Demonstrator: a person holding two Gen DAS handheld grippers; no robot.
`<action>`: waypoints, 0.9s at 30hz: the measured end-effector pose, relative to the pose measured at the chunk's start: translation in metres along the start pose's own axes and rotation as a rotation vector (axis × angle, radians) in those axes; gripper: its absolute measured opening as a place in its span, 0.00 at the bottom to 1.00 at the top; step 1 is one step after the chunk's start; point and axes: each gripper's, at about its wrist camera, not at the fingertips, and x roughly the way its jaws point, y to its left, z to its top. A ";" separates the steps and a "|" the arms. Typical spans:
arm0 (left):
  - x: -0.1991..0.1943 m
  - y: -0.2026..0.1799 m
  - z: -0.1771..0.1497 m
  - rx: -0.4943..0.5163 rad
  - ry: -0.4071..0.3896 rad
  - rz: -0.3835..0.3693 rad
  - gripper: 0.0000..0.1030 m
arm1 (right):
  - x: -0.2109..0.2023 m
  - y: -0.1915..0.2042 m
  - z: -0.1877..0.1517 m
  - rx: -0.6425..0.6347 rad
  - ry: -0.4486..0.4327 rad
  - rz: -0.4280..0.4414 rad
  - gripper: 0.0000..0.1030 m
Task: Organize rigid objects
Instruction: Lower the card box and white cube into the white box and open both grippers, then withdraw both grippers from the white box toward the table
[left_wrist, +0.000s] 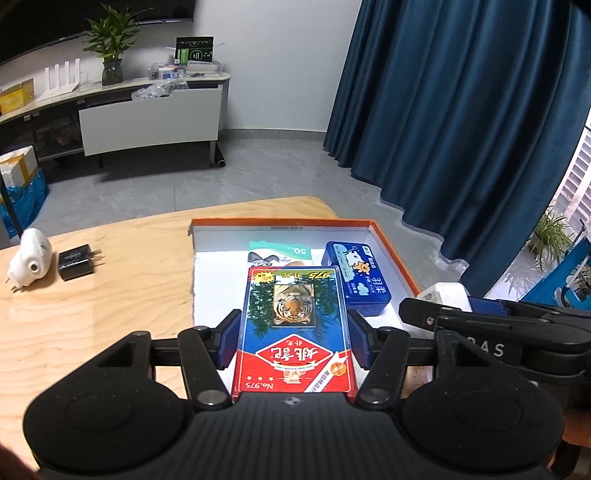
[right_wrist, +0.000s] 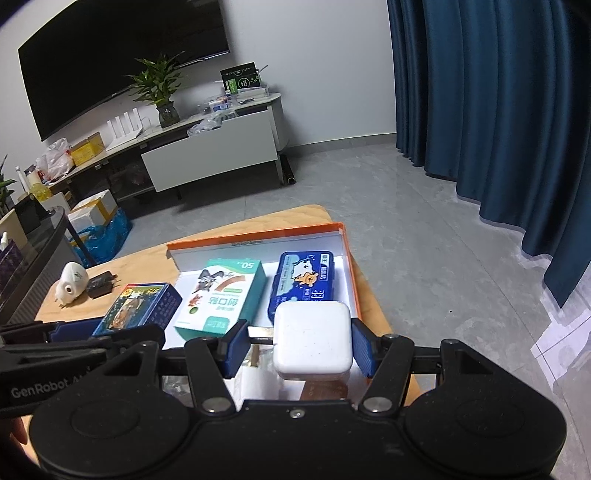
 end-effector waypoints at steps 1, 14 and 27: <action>0.002 0.000 0.000 0.001 0.000 -0.001 0.58 | 0.003 -0.001 0.001 0.003 0.002 -0.003 0.68; 0.031 -0.007 0.011 0.017 0.019 -0.026 0.58 | -0.007 -0.017 0.007 0.050 -0.105 -0.027 0.77; 0.010 0.003 0.014 -0.010 -0.014 -0.010 0.70 | -0.025 -0.006 0.014 0.035 -0.146 -0.014 0.80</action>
